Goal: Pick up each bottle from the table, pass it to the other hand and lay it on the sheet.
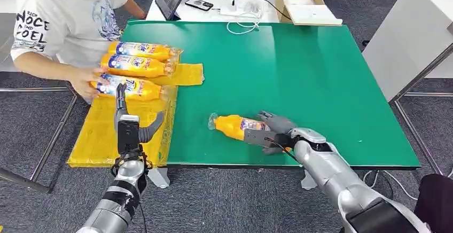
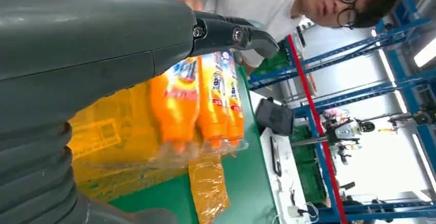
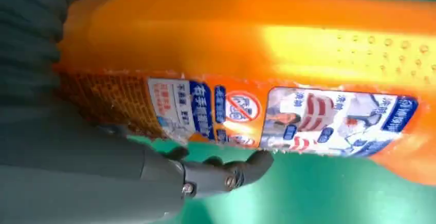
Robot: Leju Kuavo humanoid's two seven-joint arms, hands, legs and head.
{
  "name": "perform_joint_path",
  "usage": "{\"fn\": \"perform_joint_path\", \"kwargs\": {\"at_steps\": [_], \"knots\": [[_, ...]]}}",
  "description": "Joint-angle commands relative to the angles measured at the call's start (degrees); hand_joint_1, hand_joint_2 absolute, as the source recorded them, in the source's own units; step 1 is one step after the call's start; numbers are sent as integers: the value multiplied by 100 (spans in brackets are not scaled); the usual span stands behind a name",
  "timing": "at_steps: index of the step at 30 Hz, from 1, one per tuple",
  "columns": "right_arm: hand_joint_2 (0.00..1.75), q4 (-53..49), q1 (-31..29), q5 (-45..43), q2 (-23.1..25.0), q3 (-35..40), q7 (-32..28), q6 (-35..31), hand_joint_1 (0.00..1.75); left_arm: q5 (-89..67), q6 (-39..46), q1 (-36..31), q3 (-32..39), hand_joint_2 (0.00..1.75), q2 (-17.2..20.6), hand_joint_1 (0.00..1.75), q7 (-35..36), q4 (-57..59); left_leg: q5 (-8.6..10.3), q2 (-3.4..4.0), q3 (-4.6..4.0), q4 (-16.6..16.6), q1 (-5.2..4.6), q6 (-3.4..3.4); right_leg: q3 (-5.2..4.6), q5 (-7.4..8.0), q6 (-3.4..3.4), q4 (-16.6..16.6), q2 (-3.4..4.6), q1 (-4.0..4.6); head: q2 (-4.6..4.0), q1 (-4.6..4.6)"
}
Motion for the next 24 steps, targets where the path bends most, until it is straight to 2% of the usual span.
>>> {"fn": "perform_joint_path", "kwargs": {"at_steps": [1, 2, 3, 5, 6, 8, 10, 13, 17, 22, 23, 24], "knots": [[175, 604, 192, -23, 116, 575, 203, -3, 0, -14, -47, -309, 13, 175, -62, 0, 26, 589, -4, -13, 22, -9, 2, 4, 28, -8, -12, -11, -20, 6, 0, -2], [175, 671, 239, -51, 205, 581, 252, -64, 14, -12, -45, -321, 25, 175, -80, 0, 26, 615, -6, -8, 30, -13, 2, 6, 35, -9, -16, -14, -18, 6, 0, -2], [175, 704, 296, -52, 286, 591, 301, -155, 65, 2, -47, -331, 42, 175, -90, 0, 26, 631, -4, -8, 23, -10, 6, 3, 30, -6, -11, -13, -15, 9, 0, -2], [175, 785, 402, -74, 468, 593, 353, -375, 138, -8, -31, -335, 43, 175, -95, 0, 26, 623, -5, -5, 29, -11, 8, 3, 35, -6, -12, -16, -11, 11, 0, -2], [175, 815, 418, -73, 510, 602, 367, -419, 155, -12, -35, -336, 38, 175, -96, 0, 26, 624, -6, -6, 35, -15, 7, 5, 42, -7, -14, -20, -15, 11, 0, -2], [175, 919, 470, -130, 619, 563, 367, -637, 175, -23, -33, -323, 31, 175, -104, 0, 26, 606, -7, 2, 39, -13, 8, 5, 41, -6, -14, -18, -9, 12, 0, -2], [175, 896, 557, -207, 672, 473, 317, -886, 175, -37, -31, -287, 37, 175, -113, 0, 26, 609, -5, 6, 44, -14, 7, 5, 41, -5, -15, -18, -10, 11, 0, -2], [175, 887, 567, -218, 674, 461, 306, -908, 175, -38, -29, -282, 38, 175, -114, 0, 26, 608, -12, 19, 53, -10, 8, 1, 41, -2, -14, -13, 6, 10, 0, 2], [175, 481, 810, -459, 701, 84, 99, -1523, 175, -56, 6, -188, 85, 175, -123, 0, 26, 531, -21, 29, 80, -13, 10, -2, 61, -2, -18, -17, 20, 14, 0, 0], [175, 425, 836, -483, 708, 36, 86, -1583, 175, -60, -1, -175, 89, 175, -124, 0, 26, 518, -26, 47, 89, -11, 16, -5, 67, -1, -18, -13, 36, 23, 0, 2], [175, -796, 1501, -1149, 1069, -1414, -1186, -3603, 175, 0, -125, -35, 171, 175, -180, 0, 26, 304, -24, 43, 88, -17, 14, -5, 67, 0, -21, -16, 30, 22, 0, -2], [175, -1803, 1834, -859, 1010, -1411, -535, -3406, 175, -83, -143, 39, 222, 175, -229, 0, 26, 234, -27, 53, 92, -13, 18, -8, 66, 1, -22, -14, 43, 25, 0, 0]]}}
